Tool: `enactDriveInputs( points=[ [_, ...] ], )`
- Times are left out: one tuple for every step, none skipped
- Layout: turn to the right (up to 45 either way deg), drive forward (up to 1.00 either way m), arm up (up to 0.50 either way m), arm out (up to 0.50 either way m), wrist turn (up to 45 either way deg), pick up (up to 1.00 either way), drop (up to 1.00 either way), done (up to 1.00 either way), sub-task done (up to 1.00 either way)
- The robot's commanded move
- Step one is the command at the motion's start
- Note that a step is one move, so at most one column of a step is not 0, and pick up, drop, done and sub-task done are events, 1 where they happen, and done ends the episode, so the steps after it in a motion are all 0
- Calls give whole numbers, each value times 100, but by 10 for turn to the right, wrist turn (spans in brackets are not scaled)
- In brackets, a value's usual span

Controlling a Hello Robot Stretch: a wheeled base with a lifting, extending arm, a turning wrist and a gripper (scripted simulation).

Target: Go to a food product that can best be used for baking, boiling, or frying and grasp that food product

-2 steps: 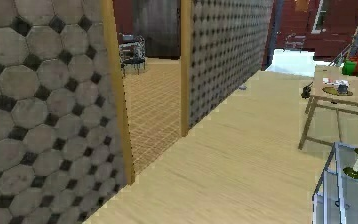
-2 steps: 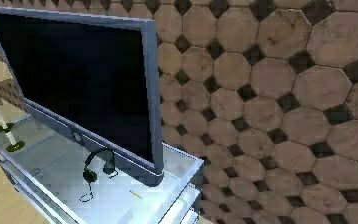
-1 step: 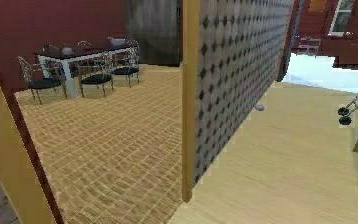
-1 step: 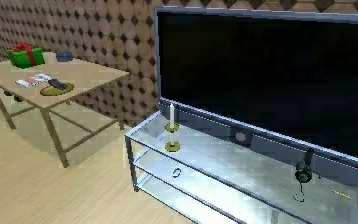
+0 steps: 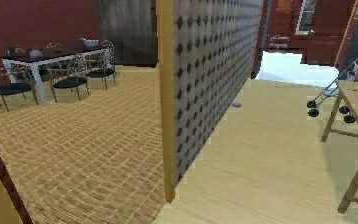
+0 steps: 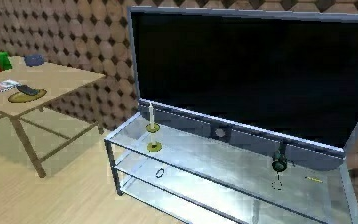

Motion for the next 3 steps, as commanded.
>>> enactDriveInputs(
  points=[
    [0, 40, 0, 0, 0, 0, 0, 0, 0],
    [-390, 0, 0, 0, 0, 0, 0, 0, 0],
    [0, 85, 0, 0, 0, 0, 0, 0, 0]
  ],
)
